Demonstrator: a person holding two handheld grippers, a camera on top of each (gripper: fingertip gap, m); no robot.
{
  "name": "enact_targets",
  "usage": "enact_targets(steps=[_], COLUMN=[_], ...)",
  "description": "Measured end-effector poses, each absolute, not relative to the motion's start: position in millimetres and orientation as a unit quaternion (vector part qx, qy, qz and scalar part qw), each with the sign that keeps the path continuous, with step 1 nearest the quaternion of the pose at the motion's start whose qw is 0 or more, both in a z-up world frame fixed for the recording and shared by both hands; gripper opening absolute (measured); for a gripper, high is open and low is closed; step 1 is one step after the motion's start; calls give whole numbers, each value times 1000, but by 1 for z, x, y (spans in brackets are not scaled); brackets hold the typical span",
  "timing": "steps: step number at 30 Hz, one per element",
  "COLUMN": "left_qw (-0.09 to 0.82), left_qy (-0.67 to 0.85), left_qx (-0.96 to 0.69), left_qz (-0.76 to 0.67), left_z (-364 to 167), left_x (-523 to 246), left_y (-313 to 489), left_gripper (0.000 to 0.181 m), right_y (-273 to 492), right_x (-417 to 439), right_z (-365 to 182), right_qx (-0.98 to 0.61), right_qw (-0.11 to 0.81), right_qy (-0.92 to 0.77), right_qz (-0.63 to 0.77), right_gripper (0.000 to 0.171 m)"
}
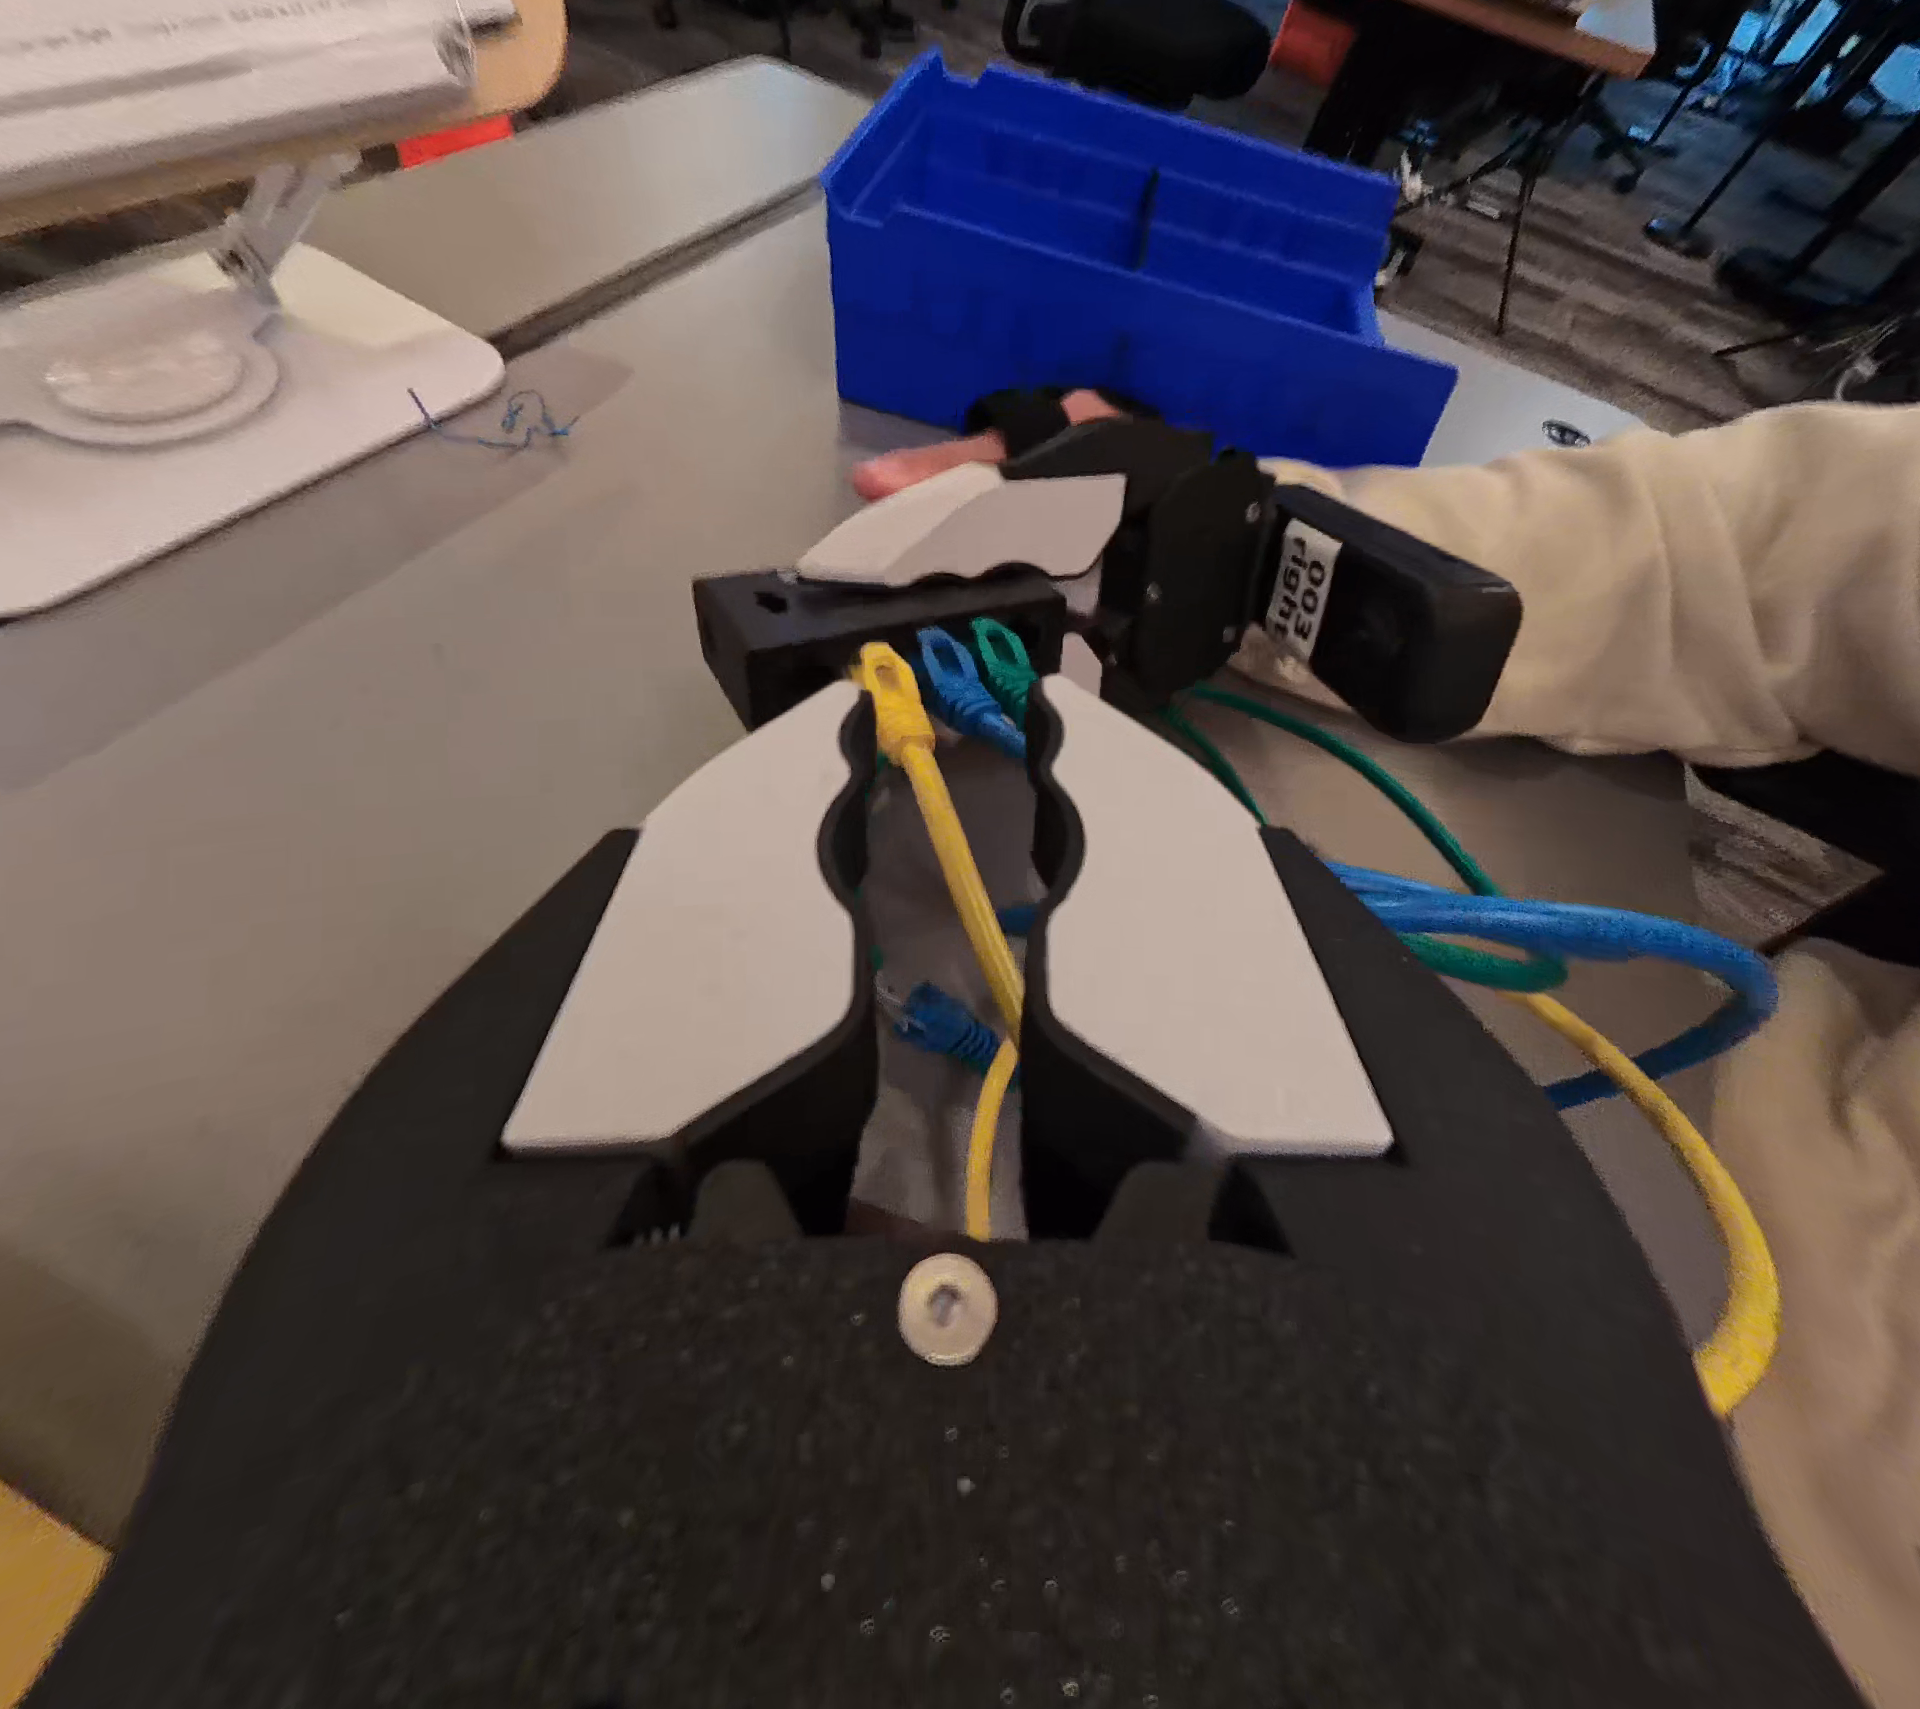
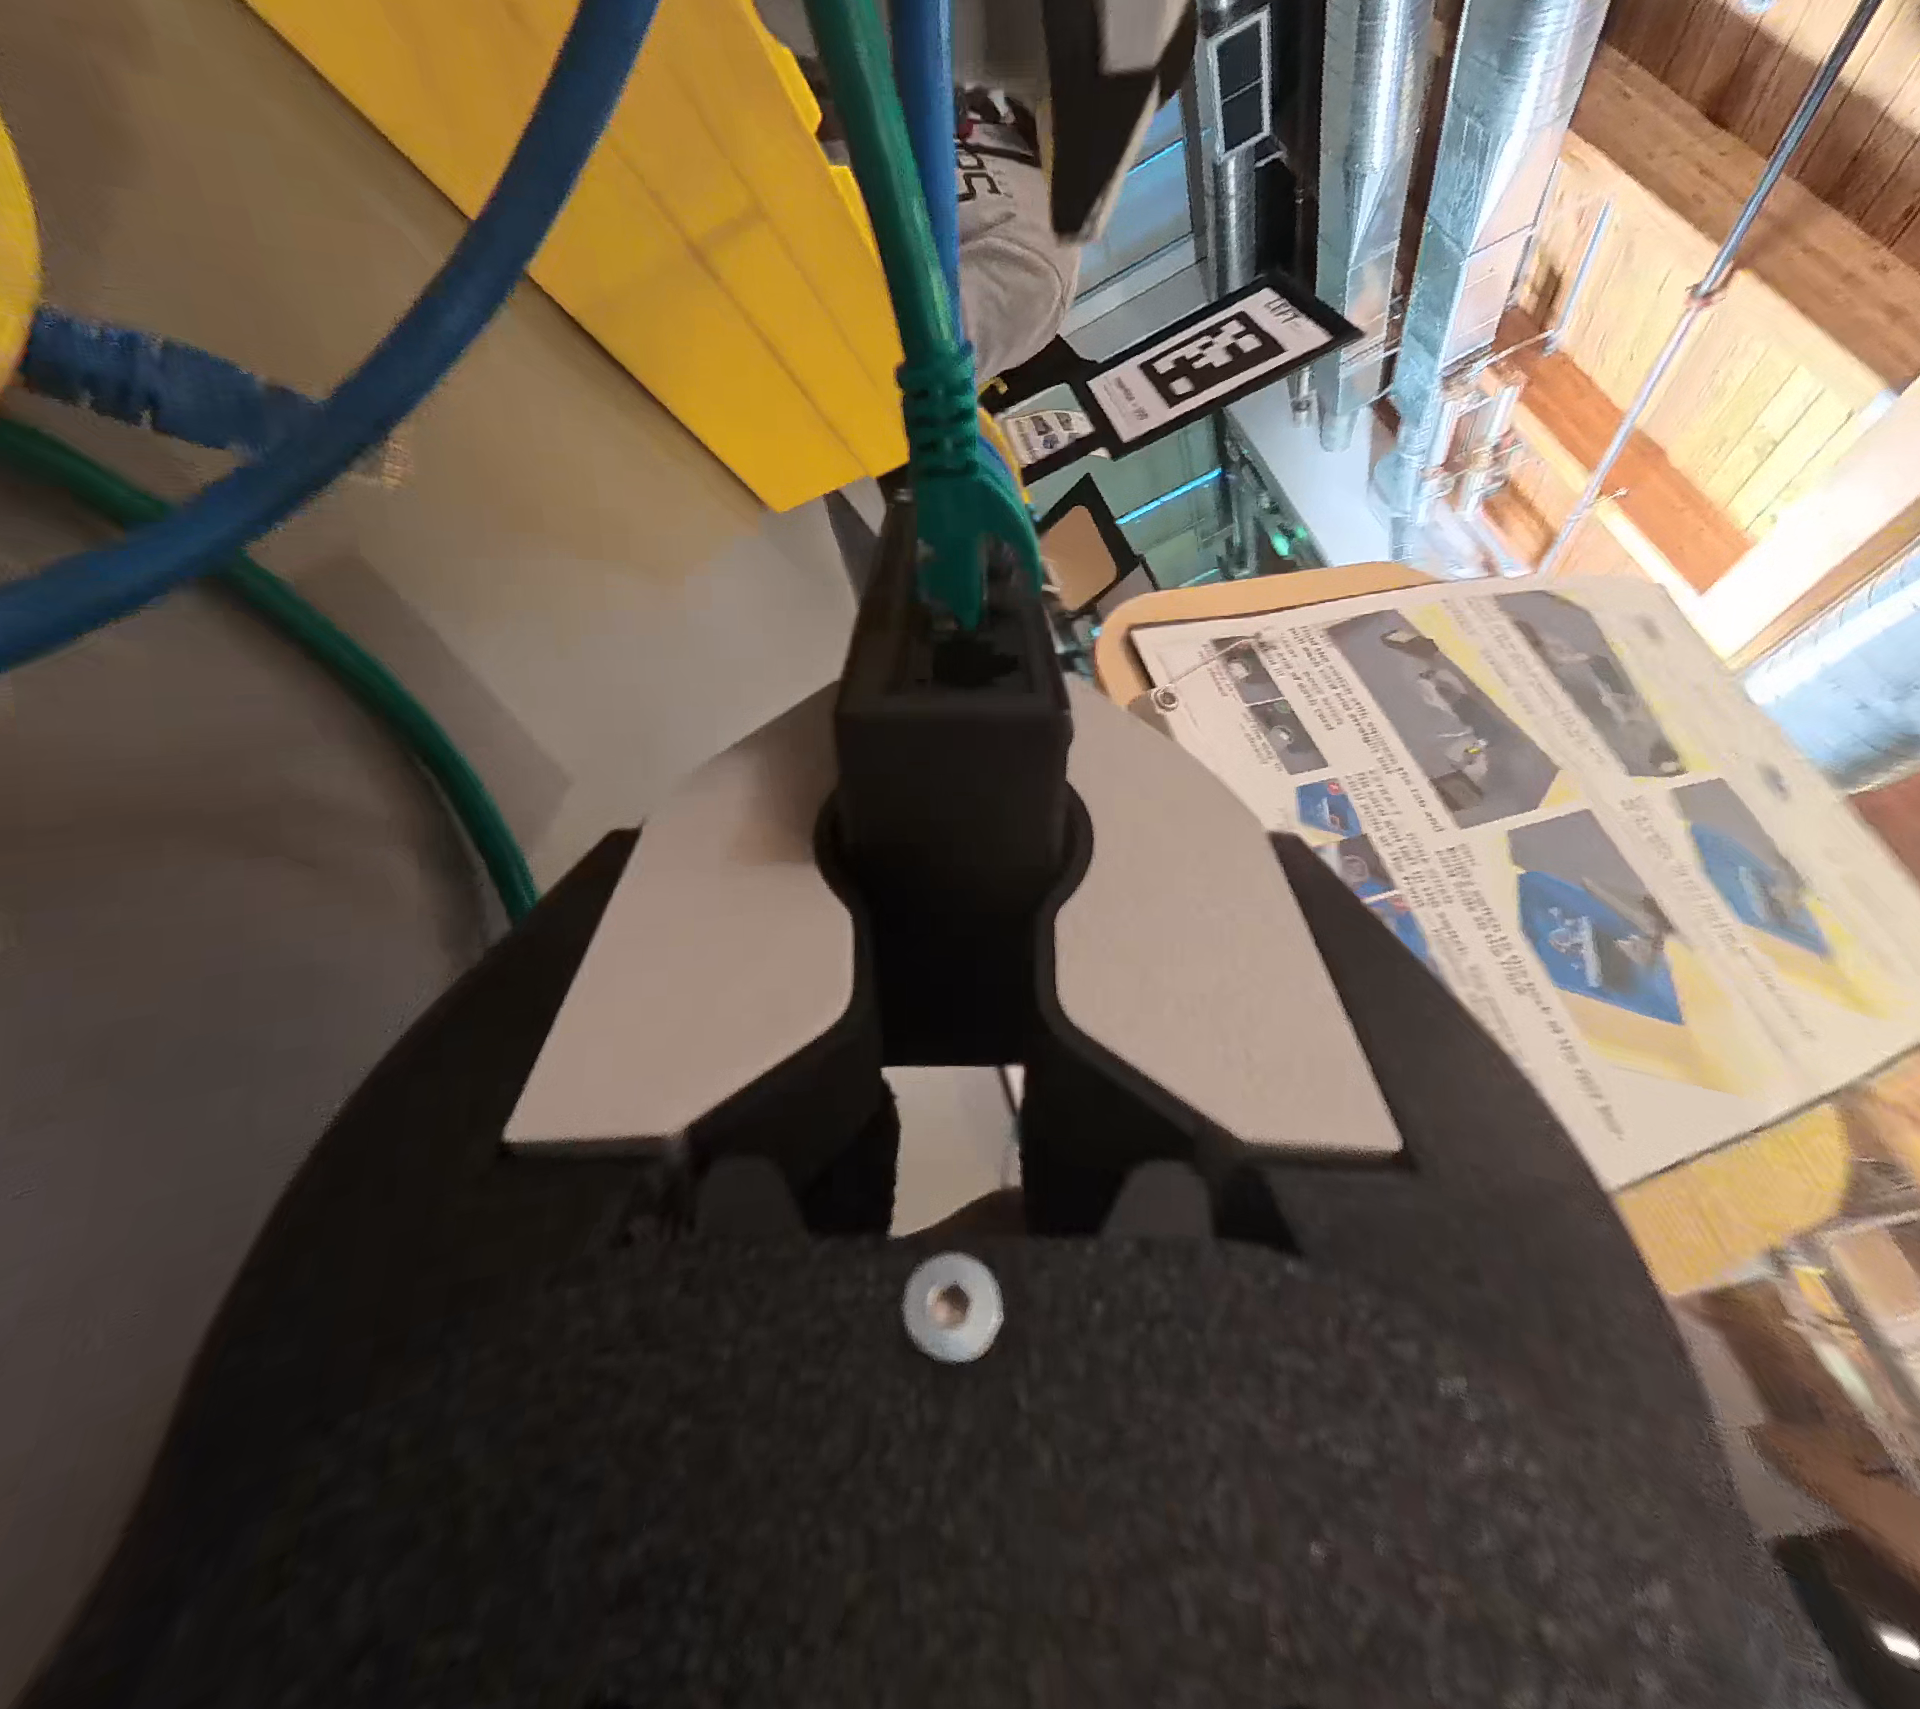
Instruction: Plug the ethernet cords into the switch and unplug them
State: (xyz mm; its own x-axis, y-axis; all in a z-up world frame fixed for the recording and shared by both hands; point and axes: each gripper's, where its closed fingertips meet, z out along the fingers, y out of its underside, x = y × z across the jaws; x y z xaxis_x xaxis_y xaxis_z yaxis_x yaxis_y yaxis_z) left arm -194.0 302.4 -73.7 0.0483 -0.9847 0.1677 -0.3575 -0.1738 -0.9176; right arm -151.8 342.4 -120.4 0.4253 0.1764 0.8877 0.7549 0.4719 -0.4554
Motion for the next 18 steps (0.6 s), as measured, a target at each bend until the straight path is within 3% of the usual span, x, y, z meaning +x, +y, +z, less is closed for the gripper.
enact_targets(steps=[6,9,18], left_qw=[352,369,387], left_qy=[577,583,599], left_qx=[-683,-668,-651], left_qz=[-278,-278,-259], left_z=[-115,-111,-122], left_x=[-197,-194,-194], left_y=[316,312,314], left_gripper=[23,10,9], right_y=[341,341,342], right_x=[-157,-156,-157], right_z=[-120,-117,-127], right_qx=[-439,-441,-446], right_qw=[689,694,676], right_qy=[-505,-497,-516], right_qz=[-277,-278,-278], right_gripper=[30,29,28])
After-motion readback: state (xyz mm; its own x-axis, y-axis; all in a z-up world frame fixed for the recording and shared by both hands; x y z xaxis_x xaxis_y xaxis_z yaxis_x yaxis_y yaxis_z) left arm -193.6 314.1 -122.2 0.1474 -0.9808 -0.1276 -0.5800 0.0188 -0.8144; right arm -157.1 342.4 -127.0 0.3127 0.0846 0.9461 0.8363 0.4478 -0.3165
